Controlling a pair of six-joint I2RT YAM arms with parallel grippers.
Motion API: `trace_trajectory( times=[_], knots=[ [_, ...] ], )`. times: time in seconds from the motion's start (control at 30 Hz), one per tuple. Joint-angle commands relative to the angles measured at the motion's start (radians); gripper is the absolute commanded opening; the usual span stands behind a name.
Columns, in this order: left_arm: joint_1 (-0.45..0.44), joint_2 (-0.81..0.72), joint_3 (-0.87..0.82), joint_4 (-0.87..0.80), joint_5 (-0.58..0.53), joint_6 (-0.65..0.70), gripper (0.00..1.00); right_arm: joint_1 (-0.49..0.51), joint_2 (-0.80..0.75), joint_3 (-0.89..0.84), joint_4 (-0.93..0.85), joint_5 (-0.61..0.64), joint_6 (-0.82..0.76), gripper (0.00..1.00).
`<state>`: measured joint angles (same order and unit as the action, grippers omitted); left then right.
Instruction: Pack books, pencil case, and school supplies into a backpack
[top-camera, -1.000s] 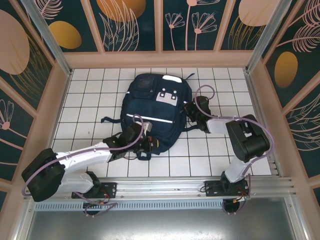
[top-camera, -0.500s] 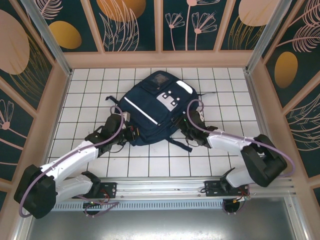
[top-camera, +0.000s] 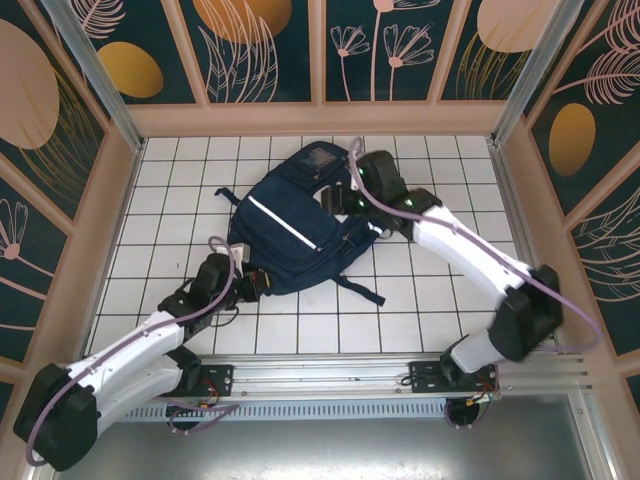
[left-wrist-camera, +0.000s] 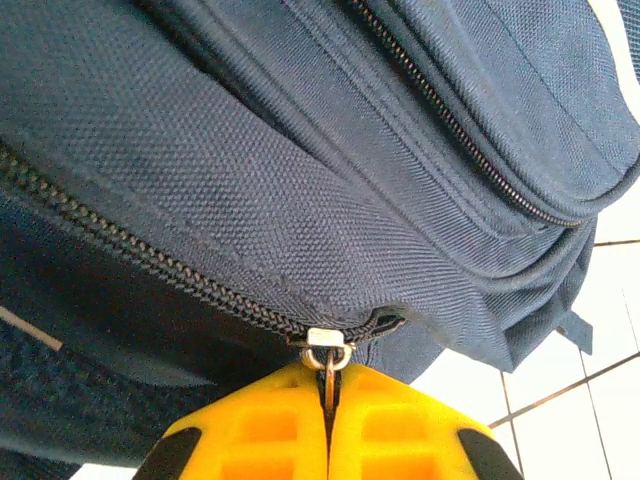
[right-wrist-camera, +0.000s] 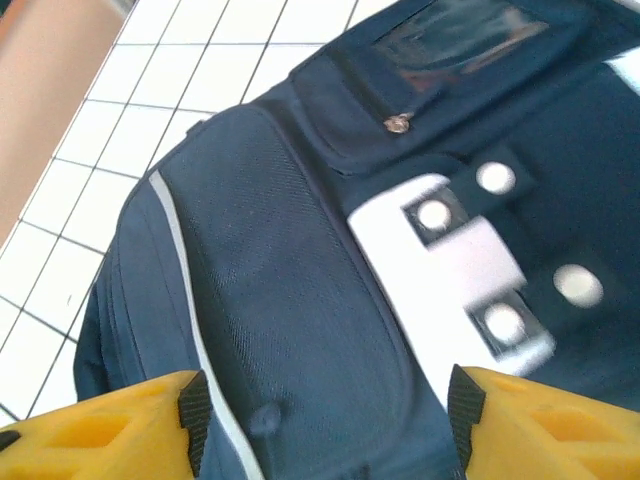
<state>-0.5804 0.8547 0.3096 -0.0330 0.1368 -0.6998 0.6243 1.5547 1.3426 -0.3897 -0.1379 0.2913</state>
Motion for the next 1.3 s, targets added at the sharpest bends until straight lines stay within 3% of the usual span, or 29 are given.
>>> trace_trajectory(
  times=[0.0, 0.23, 0.43, 0.5, 0.6, 0.67, 0.83, 0.93, 1.03, 1.1, 1.17, 1.27],
  knots=[
    [0.002, -0.078, -0.052, 0.06, -0.007, -0.033, 0.0, -0.053, 0.225, 0.197, -0.102, -0.247, -0.134, 0.64],
    [0.001, -0.101, -0.058, 0.051, -0.02, -0.024, 0.0, -0.053, 0.603, 0.592, -0.3, -0.397, -0.254, 0.65],
    [0.001, -0.069, -0.055, 0.067, -0.025, -0.006, 0.0, 0.021, 0.727, 0.702, -0.393, -0.405, -0.32, 0.59],
    [0.001, -0.052, -0.048, 0.07, -0.024, 0.003, 0.0, 0.041, 0.745, 0.703, -0.406, -0.407, -0.345, 0.52],
    [0.001, -0.026, -0.031, 0.071, -0.019, 0.013, 0.0, 0.062, 0.748, 0.675, -0.411, -0.433, -0.371, 0.44],
    [0.002, -0.012, -0.011, 0.065, -0.017, 0.024, 0.0, 0.077, 0.744, 0.65, -0.412, -0.388, -0.381, 0.47],
    [0.001, -0.015, 0.009, 0.047, -0.028, 0.032, 0.0, 0.053, 0.641, 0.562, -0.298, -0.033, -0.249, 0.52],
    [0.001, -0.02, 0.004, 0.057, -0.004, 0.029, 0.0, 0.046, 0.441, 0.398, -0.131, 0.175, -0.192, 0.54],
    [0.001, -0.039, -0.018, 0.08, 0.026, 0.02, 0.0, 0.037, 0.264, 0.276, -0.013, 0.122, -0.18, 0.57],
    [0.002, -0.055, -0.054, 0.119, 0.044, 0.005, 0.0, 0.049, 0.236, 0.298, -0.038, -0.034, -0.204, 0.61],
    [0.001, -0.056, -0.085, 0.161, 0.071, -0.004, 0.0, 0.1, 0.306, 0.425, -0.17, -0.06, -0.262, 0.62],
    [0.001, -0.073, -0.119, 0.205, 0.093, -0.002, 0.0, 0.214, 0.472, 0.619, -0.36, 0.044, -0.327, 0.65]
  ],
)
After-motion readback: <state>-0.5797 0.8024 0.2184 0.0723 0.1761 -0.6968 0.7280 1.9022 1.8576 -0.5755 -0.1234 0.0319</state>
